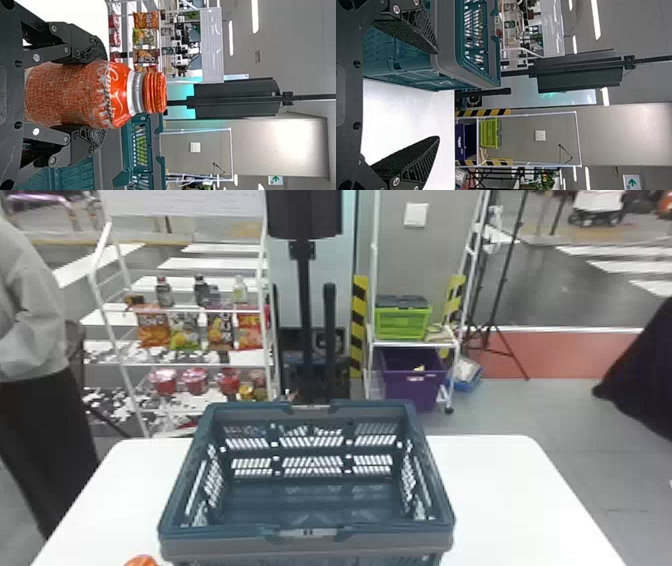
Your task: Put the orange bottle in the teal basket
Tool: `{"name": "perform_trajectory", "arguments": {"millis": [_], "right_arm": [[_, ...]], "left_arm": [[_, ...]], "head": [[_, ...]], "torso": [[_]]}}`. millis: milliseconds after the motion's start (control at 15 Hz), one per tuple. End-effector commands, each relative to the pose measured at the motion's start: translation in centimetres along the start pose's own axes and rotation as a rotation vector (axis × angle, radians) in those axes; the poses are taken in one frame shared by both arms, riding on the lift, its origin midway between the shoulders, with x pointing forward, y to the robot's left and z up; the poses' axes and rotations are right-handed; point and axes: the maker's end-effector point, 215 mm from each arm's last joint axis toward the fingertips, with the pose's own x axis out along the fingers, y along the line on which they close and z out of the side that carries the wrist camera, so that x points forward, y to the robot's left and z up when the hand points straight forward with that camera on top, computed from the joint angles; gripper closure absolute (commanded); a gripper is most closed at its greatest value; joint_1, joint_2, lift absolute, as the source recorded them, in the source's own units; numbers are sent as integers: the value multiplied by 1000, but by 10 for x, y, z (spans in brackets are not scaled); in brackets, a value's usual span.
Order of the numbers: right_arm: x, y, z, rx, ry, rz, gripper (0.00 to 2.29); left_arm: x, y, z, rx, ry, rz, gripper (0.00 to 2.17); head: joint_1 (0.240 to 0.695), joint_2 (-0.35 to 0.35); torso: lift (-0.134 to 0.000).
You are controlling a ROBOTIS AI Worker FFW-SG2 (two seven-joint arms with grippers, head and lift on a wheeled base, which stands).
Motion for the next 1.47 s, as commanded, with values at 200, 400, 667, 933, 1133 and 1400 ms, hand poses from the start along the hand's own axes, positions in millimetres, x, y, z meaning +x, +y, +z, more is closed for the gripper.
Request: {"name": "perform_trajectory", "arguments": {"millis": [200, 400, 667, 933, 1133, 1400], "right_arm": [[3, 0, 1, -1, -2, 1, 124], [5, 0, 0, -2, -2, 1, 124], [7, -1, -6, -4, 14, 1, 124], [10, -2, -11, -4, 32, 1, 124], [9, -4, -13, -12, 38, -3, 124], [9, -6, -13, -19, 38, -4, 124]], "left_arm": [[3, 0, -1, -2, 1, 2, 2061], [4, 2, 0, -2, 1, 5, 2061], [10, 22, 20, 28, -19, 34, 2061], [35, 51, 64, 112, -39, 79, 2061], [64, 63, 94, 139, -34, 97, 2061], [108, 53, 128, 170, -39, 57, 2061]], "head": [[499, 0], [499, 0], [499, 0], [499, 0], [499, 0], [499, 0]], "torso": [[0], [0], [0], [0], [0], [0]]}}
